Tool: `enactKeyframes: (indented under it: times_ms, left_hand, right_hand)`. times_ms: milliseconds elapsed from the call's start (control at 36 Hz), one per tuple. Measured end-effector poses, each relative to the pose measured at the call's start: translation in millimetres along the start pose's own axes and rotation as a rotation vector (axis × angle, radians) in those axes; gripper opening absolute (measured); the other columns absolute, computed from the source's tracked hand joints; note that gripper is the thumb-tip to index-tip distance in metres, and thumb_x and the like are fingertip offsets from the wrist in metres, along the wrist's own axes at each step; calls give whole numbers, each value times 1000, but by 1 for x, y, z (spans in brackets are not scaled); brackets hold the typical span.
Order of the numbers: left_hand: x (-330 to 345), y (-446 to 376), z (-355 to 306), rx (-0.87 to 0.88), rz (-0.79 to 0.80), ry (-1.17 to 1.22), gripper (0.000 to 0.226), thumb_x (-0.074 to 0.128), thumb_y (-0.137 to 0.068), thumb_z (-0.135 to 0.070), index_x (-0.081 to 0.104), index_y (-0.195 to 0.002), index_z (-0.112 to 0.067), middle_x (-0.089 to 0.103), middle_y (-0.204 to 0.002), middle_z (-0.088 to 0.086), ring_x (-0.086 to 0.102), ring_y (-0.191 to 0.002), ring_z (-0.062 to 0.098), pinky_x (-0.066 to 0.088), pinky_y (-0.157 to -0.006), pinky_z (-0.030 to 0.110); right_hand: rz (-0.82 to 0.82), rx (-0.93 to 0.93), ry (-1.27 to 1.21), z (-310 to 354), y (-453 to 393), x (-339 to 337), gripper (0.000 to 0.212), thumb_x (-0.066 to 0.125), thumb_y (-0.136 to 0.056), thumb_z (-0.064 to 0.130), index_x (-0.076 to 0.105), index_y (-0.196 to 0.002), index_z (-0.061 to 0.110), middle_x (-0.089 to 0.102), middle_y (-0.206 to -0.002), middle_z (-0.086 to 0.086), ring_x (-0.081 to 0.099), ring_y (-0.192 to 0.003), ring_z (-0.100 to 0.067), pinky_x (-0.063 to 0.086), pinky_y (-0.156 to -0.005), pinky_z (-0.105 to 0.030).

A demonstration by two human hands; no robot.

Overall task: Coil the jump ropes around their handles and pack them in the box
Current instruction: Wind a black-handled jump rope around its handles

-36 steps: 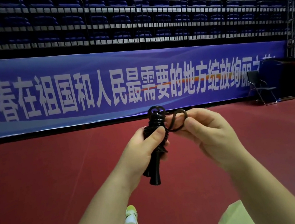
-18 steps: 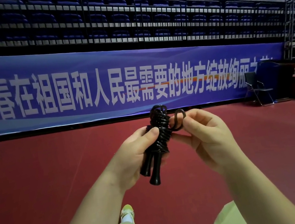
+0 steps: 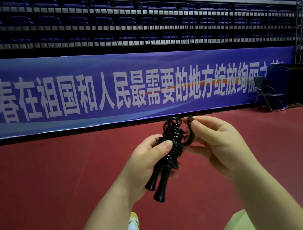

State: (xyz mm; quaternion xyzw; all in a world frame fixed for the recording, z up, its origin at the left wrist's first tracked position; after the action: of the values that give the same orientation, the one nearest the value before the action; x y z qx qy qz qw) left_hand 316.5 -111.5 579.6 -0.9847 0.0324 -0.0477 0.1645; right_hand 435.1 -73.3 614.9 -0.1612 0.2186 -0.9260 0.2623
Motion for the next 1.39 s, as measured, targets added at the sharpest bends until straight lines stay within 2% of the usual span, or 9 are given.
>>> enactKeyframes:
  times_ms: [222,333,444,556,861,972,1056,1222,1389]
  left_hand:
    - [5,-3,-10,84,29,-129,42,65,-74,-36,68,-100,-3,68,-83,9,65,-75,24,53,-68,30]
    - [4,-5,-11,99,14,-98,45,66,-75,-36,68,-104,-1,68,-86,10,64,-77,24,54,-71,32]
    - [4,-5,-8,89,6,-56,47,66,-75,-35,67,-105,2,67,-87,13,63,-76,26,54,-69,33]
    - [6,-5,-4,79,19,-52,46,65,-77,-32,67,-103,5,67,-87,15,62,-77,28,54,-69,34]
    - [11,-4,1,50,80,-89,46,67,-72,-32,68,-100,4,67,-81,13,63,-70,26,55,-67,35]
    - [12,-8,-5,38,96,-112,40,66,-75,-31,69,-97,2,67,-82,12,63,-71,25,56,-69,37]
    - [13,-10,-11,33,114,-149,25,63,-78,-30,74,-89,-10,68,-79,7,63,-70,25,55,-71,38]
    - [15,-10,-16,15,147,-216,25,60,-82,-29,73,-95,-13,70,-84,6,65,-75,24,55,-75,37]
    - [33,-1,-10,-5,237,-316,29,62,-79,-24,70,-102,-8,70,-84,7,67,-73,21,54,-68,30]
  right_hand:
    - [7,6,48,9,2,-10,14,72,-72,22,78,-85,21,73,-84,-7,70,-79,-22,59,-68,-36]
    - [-2,9,-4,9,2,-14,27,73,-65,27,75,-91,22,72,-79,-7,71,-71,-20,57,-58,-29]
    - [71,71,47,5,0,-13,50,82,-67,16,63,-114,19,73,-80,-9,72,-74,-22,57,-62,-33]
    - [169,174,53,-2,-3,-10,77,96,-42,37,69,-112,20,73,-90,-14,72,-78,-23,57,-63,-31]
    - [302,298,163,-14,-5,-12,62,97,-37,40,78,-92,18,73,-88,-9,70,-73,-19,58,-61,-28]
    - [259,294,177,-11,-10,-14,22,77,-64,20,77,-86,16,73,-84,-8,70,-72,-19,57,-63,-28]
    - [252,270,191,-5,-13,-11,19,71,-69,17,75,-88,14,73,-85,-8,70,-72,-19,57,-61,-27]
    - [156,228,210,-4,-13,-15,28,65,-73,23,69,-97,8,73,-83,-6,69,-74,-18,58,-72,-32]
    - [-71,72,202,-1,-12,-26,13,63,-83,20,64,-80,8,62,-61,0,57,-55,-14,47,-53,-24]
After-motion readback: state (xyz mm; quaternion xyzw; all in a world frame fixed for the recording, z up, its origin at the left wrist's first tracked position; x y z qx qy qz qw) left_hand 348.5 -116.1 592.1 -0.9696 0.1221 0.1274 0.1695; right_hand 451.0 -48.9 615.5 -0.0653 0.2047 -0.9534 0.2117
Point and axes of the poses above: each hand's wrist, its own y-axis away from the middle knuckle, its own x-axis out of the palm, z = x × y, the point moved 10 cm from there along -y, towards the middle knuckle
